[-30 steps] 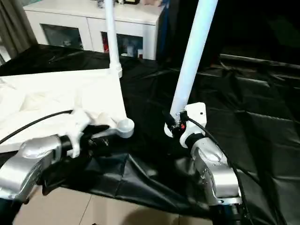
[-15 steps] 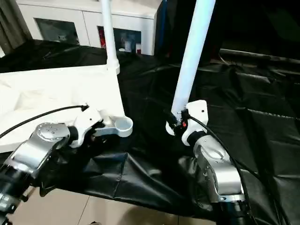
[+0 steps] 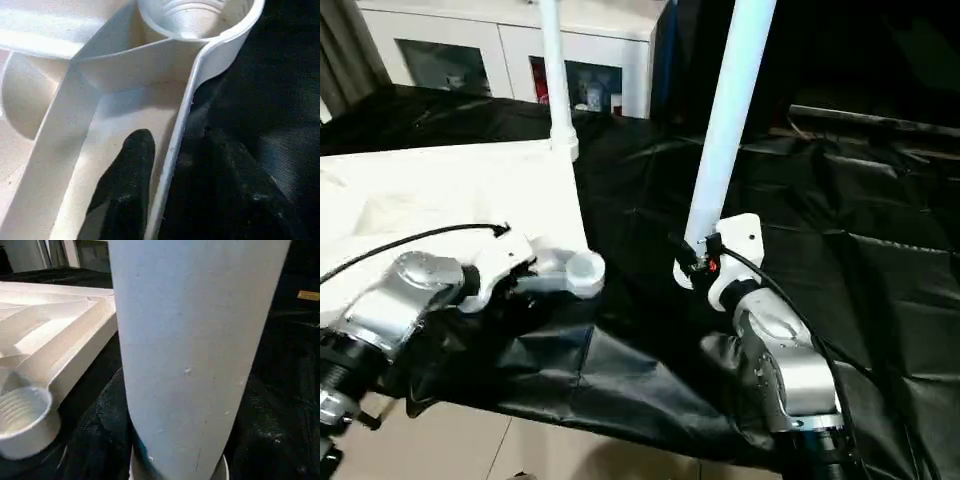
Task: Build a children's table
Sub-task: Rotate table base
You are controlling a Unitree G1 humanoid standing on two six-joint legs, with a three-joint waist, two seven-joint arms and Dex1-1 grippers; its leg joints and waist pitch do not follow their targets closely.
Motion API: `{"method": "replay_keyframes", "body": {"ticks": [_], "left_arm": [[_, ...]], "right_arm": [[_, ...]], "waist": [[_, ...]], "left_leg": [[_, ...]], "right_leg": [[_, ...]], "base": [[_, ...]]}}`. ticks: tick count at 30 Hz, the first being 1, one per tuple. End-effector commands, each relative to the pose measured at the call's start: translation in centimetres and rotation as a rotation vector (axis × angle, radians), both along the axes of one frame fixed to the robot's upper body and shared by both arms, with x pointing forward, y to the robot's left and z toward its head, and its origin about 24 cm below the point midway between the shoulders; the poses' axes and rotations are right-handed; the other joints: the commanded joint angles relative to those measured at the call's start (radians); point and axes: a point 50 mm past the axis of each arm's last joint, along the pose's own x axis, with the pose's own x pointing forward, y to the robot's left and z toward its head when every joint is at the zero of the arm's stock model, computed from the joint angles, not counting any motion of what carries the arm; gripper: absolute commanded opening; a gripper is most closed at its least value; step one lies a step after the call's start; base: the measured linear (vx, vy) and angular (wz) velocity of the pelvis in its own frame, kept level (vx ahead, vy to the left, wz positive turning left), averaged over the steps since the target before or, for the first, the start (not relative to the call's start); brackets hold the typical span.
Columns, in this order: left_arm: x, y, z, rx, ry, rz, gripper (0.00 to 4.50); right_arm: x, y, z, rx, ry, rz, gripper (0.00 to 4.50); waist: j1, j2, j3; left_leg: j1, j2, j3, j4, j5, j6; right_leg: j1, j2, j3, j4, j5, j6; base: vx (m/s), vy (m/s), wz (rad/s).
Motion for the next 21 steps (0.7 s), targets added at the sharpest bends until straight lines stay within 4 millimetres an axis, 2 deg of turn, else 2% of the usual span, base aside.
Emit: {"method": "replay_keyframes", "body": {"ticks": [1,4,5,7,8,9,10,11,12,13,14,15,17,18,21], "left_arm": [[-0.8,-0.9,-0.3,0.007,0.074,-0.103,1.57],[-0.5,-1.1,0.1,0.009,0.071,-0.102,1.4],[-0.2,-1.2,0.5,0.0,0.073,-0.083,1.3],[-0.2,-1.3,0.6,-0.006,0.082,-0.08,1.09],[-0.1,-1.3,0.8,-0.013,0.089,-0.082,1.09],[-0.1,-1.6,1.0,-0.035,0.104,-0.087,1.02],[-0.1,-1.8,1.1,-0.052,0.112,-0.087,1.02],[0.0,-1.9,1.1,-0.056,0.115,-0.084,0.79],[0.0,-2.0,1.0,-0.059,0.12,-0.083,0.7],[0.0,-2.0,1.0,-0.06,0.122,-0.082,0.66],[0.1,-2.1,0.9,-0.057,0.128,-0.075,0.54],[0.3,-2.3,0.7,-0.052,0.133,-0.059,0.38],[0.5,-2.5,0.6,-0.048,0.138,-0.044,0.32],[0.7,-2.8,0.6,-0.059,0.14,-0.034,0.32],[0.8,-3.0,0.7,-0.063,0.139,-0.03,0.14]], "right_arm": [[0.4,-0.1,0.8,-0.019,-0.034,0.002,1.9],[0.4,-0.1,0.9,-0.022,-0.037,0.016,1.9],[0.4,0.2,0.9,-0.019,-0.034,0.052,1.9],[0.3,0.4,1.0,-0.012,-0.031,0.072,1.9],[0.3,0.6,1.0,0.0,-0.027,0.094,1.9],[0.2,1.0,1.3,0.029,-0.022,0.144,1.9],[0.2,1.3,1.4,0.046,-0.018,0.186,1.9],[0.2,1.3,1.5,0.049,-0.017,0.201,1.9],[0.2,1.4,1.5,0.058,-0.013,0.221,1.9],[0.1,1.5,1.5,0.065,-0.01,0.231,1.9],[0.1,1.6,1.6,0.08,-0.004,0.256,1.9],[0.0,1.8,1.7,0.092,0.0,0.288,1.9],[0.0,1.9,1.7,0.097,0.007,0.326,1.9],[-0.1,2.5,1.7,0.096,0.025,0.385,1.9],[-0.1,2.8,1.7,0.093,0.033,0.413,1.9]], "waist": [[0.001,0.013,-0.063],[0.001,0.012,-0.061],[0.002,0.017,-0.059],[0.0,0.014,-0.059],[0.002,0.025,-0.06],[0.0,0.021,-0.061],[0.001,0.025,-0.063],[0.0,0.021,-0.064],[0.002,0.021,-0.065],[0.001,0.03,-0.066],[0.001,0.027,-0.066],[0.002,0.034,-0.066],[0.002,0.028,-0.066],[0.002,0.03,-0.065],[-0.004,0.027,-0.065]], "left_leg": [[0.013,0.048,-0.018,-0.08,-0.109,-0.011],[0.016,0.049,-0.016,-0.081,-0.135,-0.019],[0.014,0.048,-0.017,-0.081,-0.144,-0.023],[0.015,0.048,-0.018,-0.083,-0.156,-0.026],[0.015,0.048,-0.019,-0.082,-0.155,-0.027],[0.014,0.049,-0.019,-0.082,-0.153,-0.026],[0.014,0.048,-0.019,-0.08,-0.142,-0.02],[0.011,0.047,-0.018,-0.078,-0.122,-0.01],[0.01,0.048,-0.018,-0.077,-0.111,-0.006],[0.01,0.047,-0.018,-0.075,-0.1,0.0],[0.008,0.046,-0.018,-0.074,-0.094,0.006],[0.009,0.045,-0.018,-0.073,-0.092,0.007],[0.008,0.047,-0.018,-0.074,-0.101,0.009],[0.008,0.046,-0.019,-0.074,-0.103,0.01],[0.005,0.047,-0.021,-0.075,-0.102,0.01]], "right_leg": [[0.047,-0.084,0.045,-0.073,0.003,-0.221],[0.045,-0.083,0.045,-0.076,-0.026,-0.224],[0.046,-0.085,0.046,-0.077,-0.041,-0.224],[0.047,-0.085,0.045,-0.079,-0.061,-0.223],[0.047,-0.086,0.046,-0.077,-0.056,-0.225],[0.048,-0.085,0.046,-0.078,-0.044,-0.227],[0.05,-0.084,0.045,-0.075,-0.017,-0.234],[0.053,-0.084,0.045,-0.073,0.018,-0.244],[0.055,-0.085,0.045,-0.071,0.036,-0.249],[0.054,-0.084,0.044,-0.071,0.064,-0.255],[0.056,-0.083,0.044,-0.069,0.079,-0.26],[0.056,-0.083,0.044,-0.068,0.084,-0.263],[0.059,-0.084,0.043,-0.07,0.07,-0.266],[0.058,-0.084,0.042,-0.072,0.059,-0.266],[0.062,-0.086,0.042,-0.073,0.049,-0.27]], "base": [[0.0,0.0,0.0],[0.0,0.0,0.0],[0.0,0.0,0.0],[0.0,0.0,0.0],[0.0,0.0,0.0],[0.0,0.0,0.0],[0.0,0.0,0.0],[0.0,0.0,0.0],[0.0,0.0,0.0],[0.0,0.0,0.0],[0.0,0.0,0.0],[0.0,0.0,0.0],[0.0,0.0,0.0],[0.0,0.0,0.0],[0.0,0.0,0.0]]}}
